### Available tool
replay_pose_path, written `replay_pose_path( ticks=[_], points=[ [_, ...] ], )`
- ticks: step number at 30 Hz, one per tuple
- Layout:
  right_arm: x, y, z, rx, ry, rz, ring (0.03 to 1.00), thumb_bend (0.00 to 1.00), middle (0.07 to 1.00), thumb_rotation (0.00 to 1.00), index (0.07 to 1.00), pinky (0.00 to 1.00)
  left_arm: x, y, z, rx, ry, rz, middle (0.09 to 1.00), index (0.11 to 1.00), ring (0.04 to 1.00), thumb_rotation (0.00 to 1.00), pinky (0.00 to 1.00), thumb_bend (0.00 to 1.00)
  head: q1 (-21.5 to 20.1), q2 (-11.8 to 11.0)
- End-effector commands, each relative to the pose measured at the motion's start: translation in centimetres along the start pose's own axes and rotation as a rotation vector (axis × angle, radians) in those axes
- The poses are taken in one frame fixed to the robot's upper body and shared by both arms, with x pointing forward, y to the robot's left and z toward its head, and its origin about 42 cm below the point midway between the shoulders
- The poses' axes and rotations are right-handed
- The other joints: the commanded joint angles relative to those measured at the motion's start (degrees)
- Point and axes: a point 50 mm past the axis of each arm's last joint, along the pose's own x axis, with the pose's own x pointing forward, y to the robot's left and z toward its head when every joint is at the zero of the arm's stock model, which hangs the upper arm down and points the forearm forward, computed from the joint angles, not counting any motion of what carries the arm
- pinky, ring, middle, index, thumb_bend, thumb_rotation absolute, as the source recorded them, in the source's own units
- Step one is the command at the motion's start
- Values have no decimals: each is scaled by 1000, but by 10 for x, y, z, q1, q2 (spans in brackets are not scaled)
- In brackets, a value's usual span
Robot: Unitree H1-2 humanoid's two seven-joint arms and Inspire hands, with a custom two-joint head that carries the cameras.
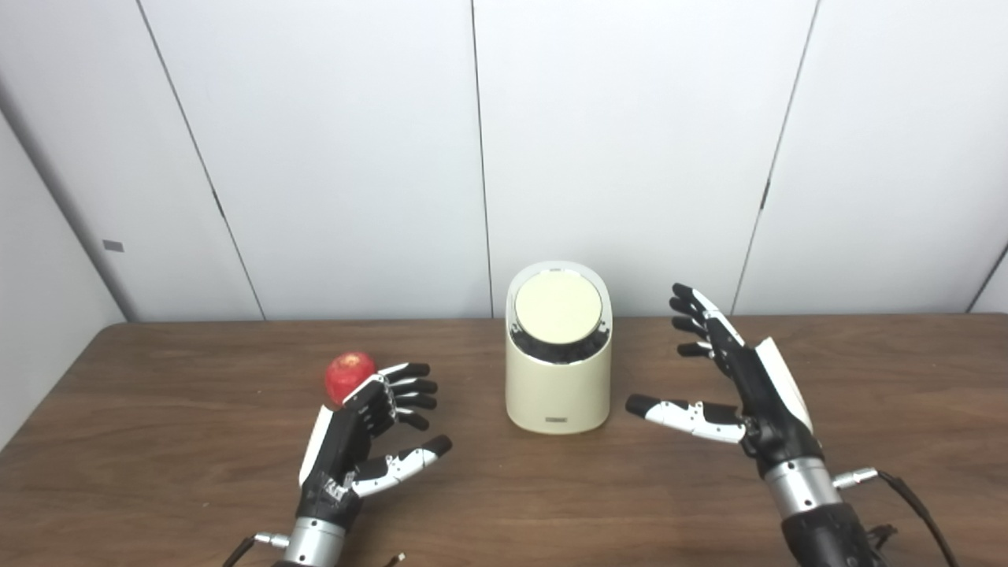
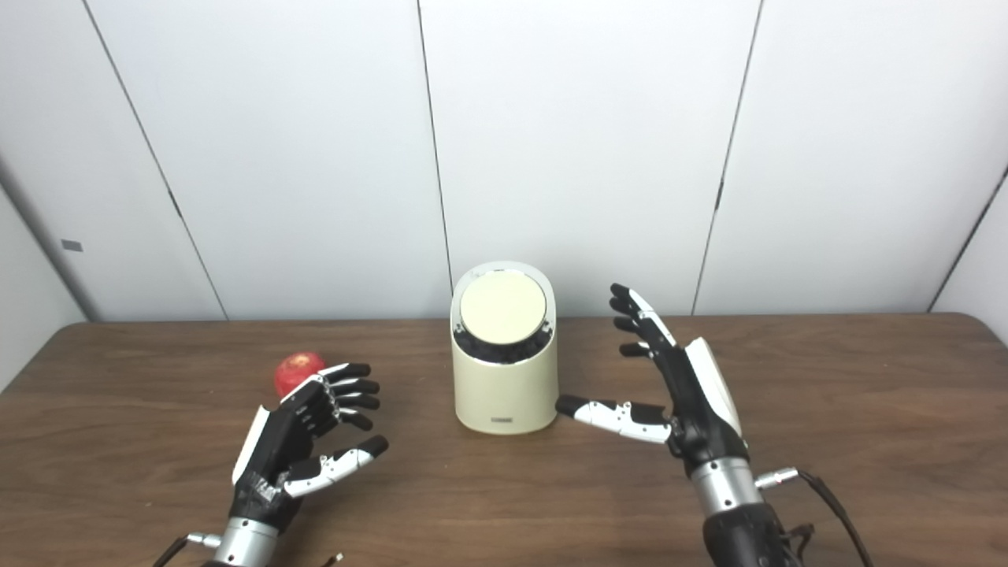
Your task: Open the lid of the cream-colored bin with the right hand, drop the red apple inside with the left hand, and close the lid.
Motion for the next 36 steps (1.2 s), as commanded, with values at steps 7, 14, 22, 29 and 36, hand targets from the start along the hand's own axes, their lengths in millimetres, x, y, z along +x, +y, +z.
replay_pose_path(
  ticks=[7,14,22,29,36],
  points=[
    [56,-23,39,-115,-90,-55,899,818,965,369,926,739,-20,3,-19,9,80,11,683,751,649,0,568,663,0,-2],
    [81,-25,56,-141,-67,-7,917,814,939,426,956,797,-19,3,-20,12,80,11,684,751,647,0,559,661,2,0],
    [104,-15,72,-263,-28,2,819,835,918,442,985,615,-18,2,-21,-7,78,4,684,752,648,0,561,648,0,0],
    [120,-2,80,-316,-14,42,852,832,948,399,998,632,-18,2,-21,1,84,5,690,756,655,0,570,664,-1,2],
    [132,9,86,-363,-32,60,842,862,941,396,996,622,-18,-1,-21,-1,79,5,691,757,660,0,580,661,2,5]
  ],
)
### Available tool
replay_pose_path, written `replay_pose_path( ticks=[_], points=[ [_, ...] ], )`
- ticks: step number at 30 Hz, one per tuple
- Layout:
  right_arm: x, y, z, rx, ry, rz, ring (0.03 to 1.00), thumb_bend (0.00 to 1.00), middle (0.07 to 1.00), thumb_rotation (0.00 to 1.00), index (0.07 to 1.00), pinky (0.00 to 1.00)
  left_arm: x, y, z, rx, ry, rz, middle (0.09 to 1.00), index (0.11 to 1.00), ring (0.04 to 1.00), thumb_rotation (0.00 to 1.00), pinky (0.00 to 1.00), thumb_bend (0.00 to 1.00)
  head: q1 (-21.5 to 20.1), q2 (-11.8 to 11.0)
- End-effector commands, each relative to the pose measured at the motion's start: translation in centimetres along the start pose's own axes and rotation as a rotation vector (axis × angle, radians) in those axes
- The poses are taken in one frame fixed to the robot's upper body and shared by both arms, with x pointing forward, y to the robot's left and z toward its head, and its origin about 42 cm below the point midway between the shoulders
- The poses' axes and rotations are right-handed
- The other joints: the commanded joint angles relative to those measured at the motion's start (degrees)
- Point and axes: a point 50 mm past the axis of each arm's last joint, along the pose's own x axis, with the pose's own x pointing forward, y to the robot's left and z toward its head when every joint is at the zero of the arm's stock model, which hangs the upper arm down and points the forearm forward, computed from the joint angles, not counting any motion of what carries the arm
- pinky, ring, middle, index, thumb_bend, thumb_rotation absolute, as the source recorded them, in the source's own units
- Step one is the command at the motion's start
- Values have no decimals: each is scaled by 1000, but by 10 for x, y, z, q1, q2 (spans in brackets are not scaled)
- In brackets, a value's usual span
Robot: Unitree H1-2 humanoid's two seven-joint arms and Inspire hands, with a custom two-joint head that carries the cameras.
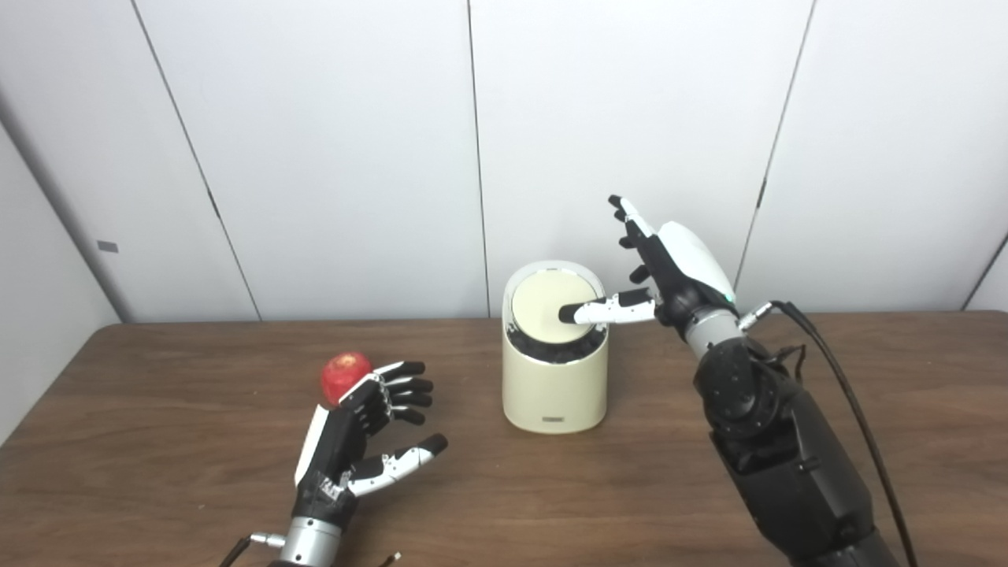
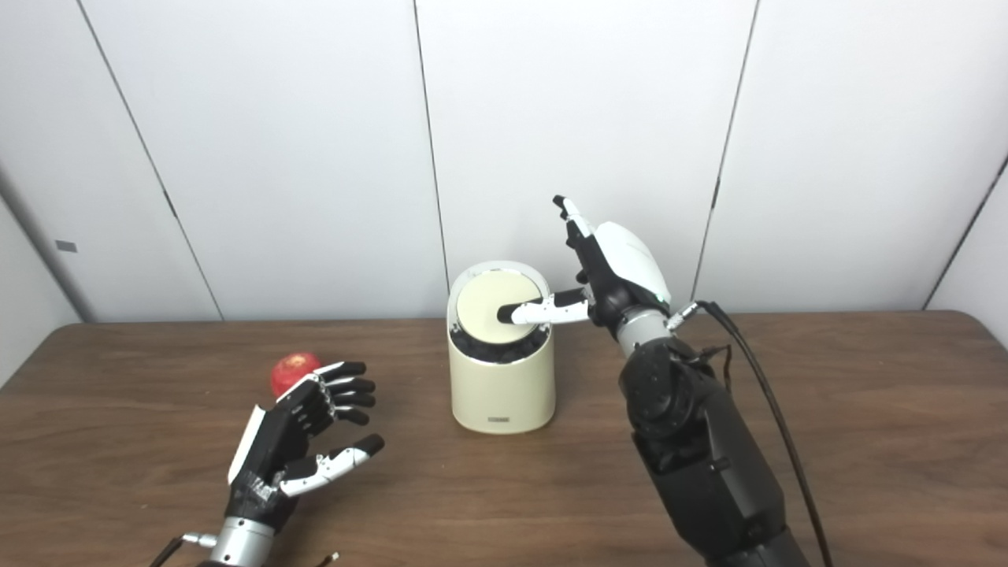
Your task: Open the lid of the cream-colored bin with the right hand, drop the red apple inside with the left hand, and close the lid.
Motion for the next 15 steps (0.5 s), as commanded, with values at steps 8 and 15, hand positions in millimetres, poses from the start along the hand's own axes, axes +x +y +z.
replay_pose_path(
  ticks=[8,15],
  points=[
    [18,-11,33,-35,-78,-43,876,884,936,382,1000,668,-19,-4,-19,4,71,5,682,753,651,0,577,668,7,3],
    [22,-6,34,-63,-79,-33,875,892,938,359,995,658,-19,-7,-18,-6,64,1,678,750,644,0,569,675,9,6]
  ],
)
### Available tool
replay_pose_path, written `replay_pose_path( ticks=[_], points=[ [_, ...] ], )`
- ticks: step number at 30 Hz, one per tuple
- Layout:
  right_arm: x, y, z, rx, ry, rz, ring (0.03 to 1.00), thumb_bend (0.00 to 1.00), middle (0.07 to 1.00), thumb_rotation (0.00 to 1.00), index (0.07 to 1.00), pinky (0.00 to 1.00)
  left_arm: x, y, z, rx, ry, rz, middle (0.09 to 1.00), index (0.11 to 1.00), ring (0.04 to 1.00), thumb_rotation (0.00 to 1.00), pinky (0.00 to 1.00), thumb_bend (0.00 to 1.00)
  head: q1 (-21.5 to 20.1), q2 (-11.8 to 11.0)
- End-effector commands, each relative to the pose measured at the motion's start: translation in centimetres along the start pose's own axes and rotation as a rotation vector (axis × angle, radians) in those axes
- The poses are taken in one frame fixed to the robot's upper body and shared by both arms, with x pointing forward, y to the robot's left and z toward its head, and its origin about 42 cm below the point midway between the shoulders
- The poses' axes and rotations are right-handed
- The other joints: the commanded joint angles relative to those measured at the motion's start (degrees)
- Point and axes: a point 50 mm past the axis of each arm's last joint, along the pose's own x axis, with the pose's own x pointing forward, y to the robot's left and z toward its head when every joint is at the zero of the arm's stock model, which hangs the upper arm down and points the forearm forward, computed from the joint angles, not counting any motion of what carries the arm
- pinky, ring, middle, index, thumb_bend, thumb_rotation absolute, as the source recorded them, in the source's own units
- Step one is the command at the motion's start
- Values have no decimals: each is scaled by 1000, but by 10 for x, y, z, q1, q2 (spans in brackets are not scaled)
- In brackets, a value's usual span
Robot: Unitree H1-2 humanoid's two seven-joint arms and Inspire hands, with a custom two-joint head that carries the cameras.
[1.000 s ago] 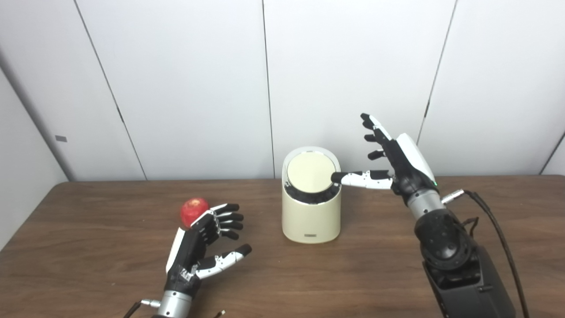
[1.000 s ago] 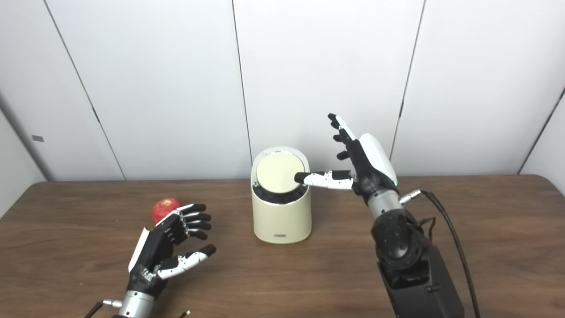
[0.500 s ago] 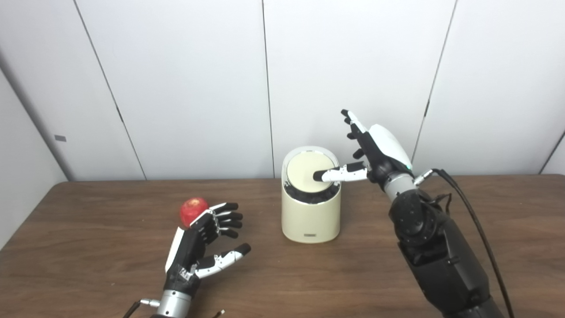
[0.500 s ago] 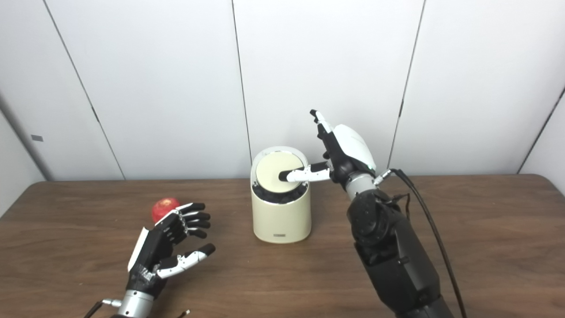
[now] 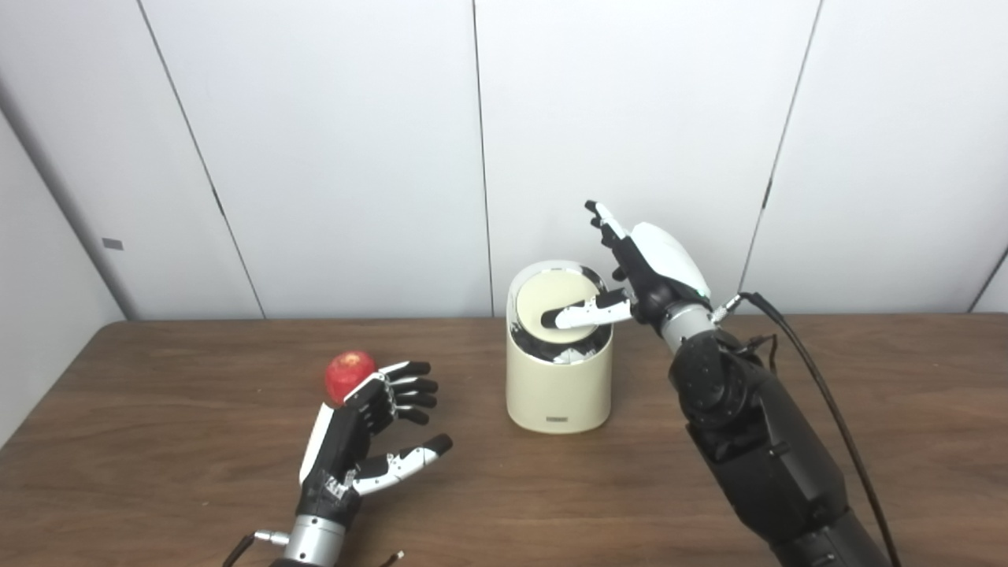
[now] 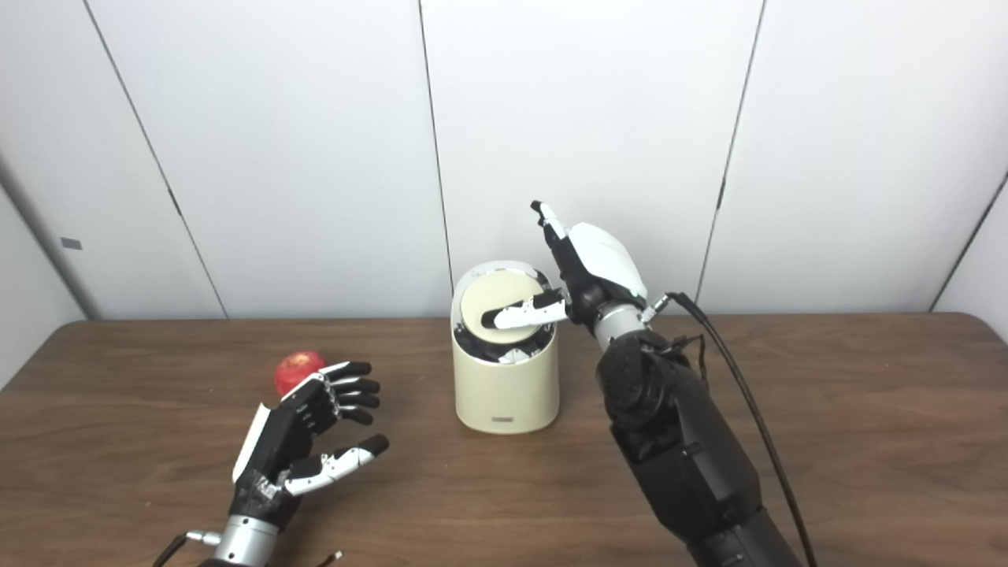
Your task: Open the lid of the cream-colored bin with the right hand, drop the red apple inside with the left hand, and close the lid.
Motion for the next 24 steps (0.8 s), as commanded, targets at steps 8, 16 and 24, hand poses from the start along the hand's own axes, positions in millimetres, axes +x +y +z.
replay_pose_path(
  ticks=[8,16,24],
  points=[
    [13,-17,22,-81,-66,-73,843,902,931,343,990,622,-21,-5,-17,-20,59,5,682,751,643,0,562,673,2,4],
    [12,-19,11,-94,-47,-69,860,886,933,292,976,658,-22,-4,-15,-15,54,4,679,750,637,0,553,669,0,8],
    [10,-17,-3,-124,-19,-72,832,868,909,256,959,617,-24,-3,-14,-17,56,2,676,750,639,0,552,665,1,14]
  ],
)
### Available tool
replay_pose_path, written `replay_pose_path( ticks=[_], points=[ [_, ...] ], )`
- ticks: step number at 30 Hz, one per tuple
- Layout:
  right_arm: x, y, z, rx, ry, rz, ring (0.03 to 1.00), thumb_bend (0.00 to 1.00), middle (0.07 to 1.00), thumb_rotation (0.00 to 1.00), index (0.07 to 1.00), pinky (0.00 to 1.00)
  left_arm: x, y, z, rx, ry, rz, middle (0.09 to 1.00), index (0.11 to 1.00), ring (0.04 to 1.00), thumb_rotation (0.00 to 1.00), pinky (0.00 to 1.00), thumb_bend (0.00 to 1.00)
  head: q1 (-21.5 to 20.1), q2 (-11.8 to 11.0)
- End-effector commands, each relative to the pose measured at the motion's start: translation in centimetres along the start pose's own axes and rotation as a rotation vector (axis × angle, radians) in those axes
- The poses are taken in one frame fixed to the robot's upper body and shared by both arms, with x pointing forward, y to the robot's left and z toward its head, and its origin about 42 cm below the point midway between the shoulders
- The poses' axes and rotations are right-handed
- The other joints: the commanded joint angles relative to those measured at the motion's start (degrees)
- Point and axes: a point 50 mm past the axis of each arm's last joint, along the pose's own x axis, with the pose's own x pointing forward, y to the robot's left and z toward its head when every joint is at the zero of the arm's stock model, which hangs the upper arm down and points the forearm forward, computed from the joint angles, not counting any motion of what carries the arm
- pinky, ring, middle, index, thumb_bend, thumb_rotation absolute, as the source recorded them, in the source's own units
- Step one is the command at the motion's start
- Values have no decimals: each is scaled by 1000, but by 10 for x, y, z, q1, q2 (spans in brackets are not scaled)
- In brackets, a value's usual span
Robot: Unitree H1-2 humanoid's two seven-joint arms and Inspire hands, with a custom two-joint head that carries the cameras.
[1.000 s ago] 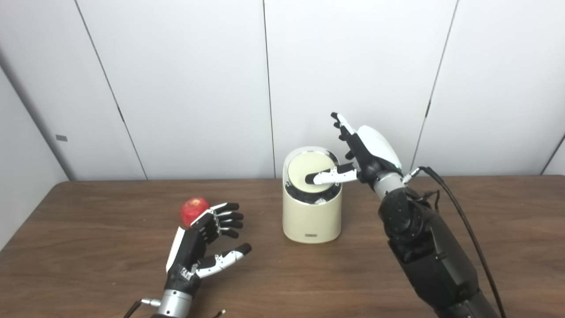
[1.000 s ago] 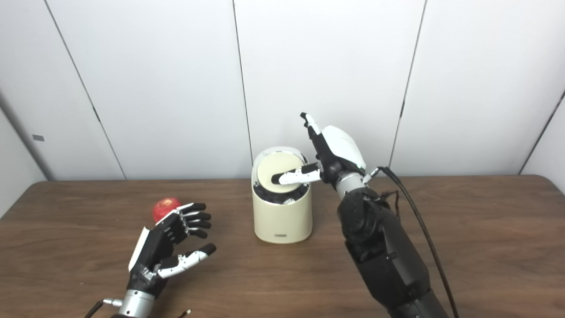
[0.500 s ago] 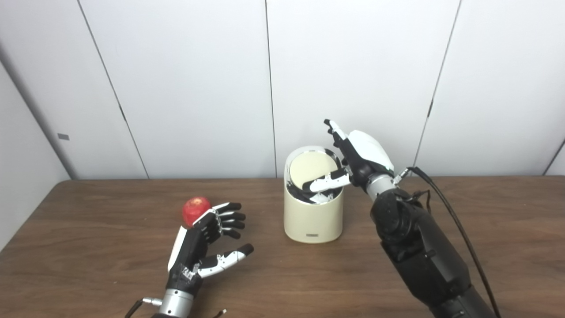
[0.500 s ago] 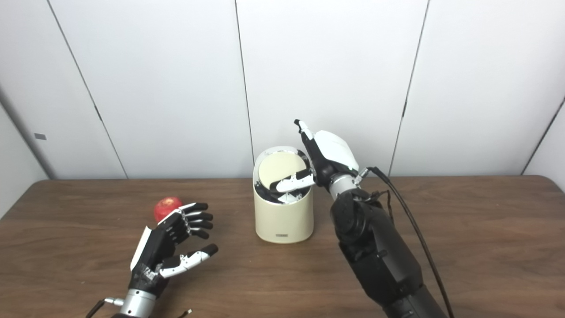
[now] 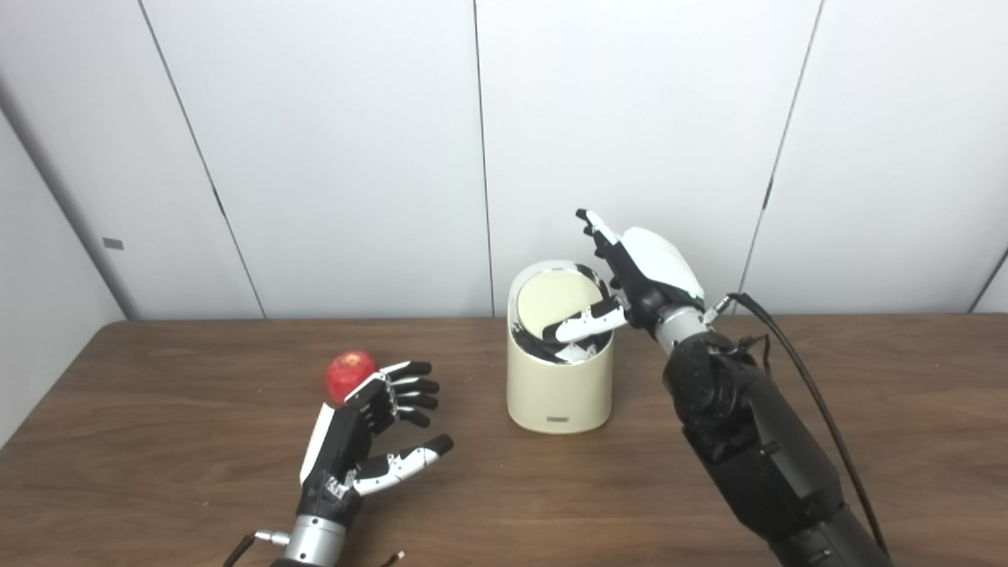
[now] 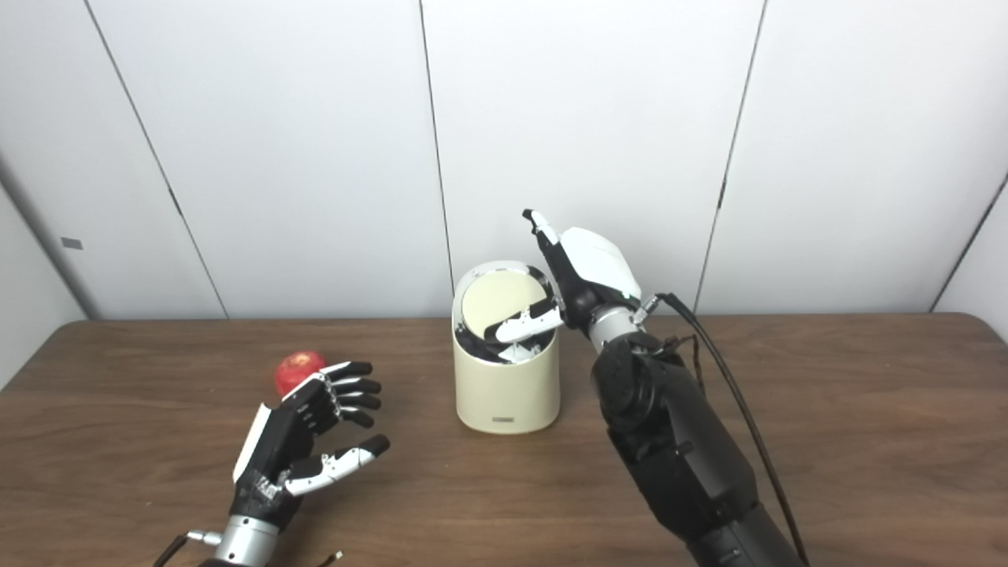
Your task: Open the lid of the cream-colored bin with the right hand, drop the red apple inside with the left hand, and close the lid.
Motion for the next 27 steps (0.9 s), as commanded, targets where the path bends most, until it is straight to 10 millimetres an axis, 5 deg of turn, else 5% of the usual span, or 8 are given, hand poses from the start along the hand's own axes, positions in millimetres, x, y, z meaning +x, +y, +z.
replay_pose_path(
  ticks=[1,14,27],
  points=[
    [6,-20,-4,-53,3,-72,829,864,905,254,954,617,-24,-2,-14,-12,60,10,678,751,639,0,550,662,0,0],
    [1,-10,-26,-53,91,-46,777,805,888,257,931,573,-26,-1,-11,-15,58,6,679,754,636,0,531,651,0,9],
    [-8,-4,-19,65,139,38,807,767,905,186,904,584,-27,-1,-8,-8,59,11,678,746,637,0,533,657,1,14]
  ],
)
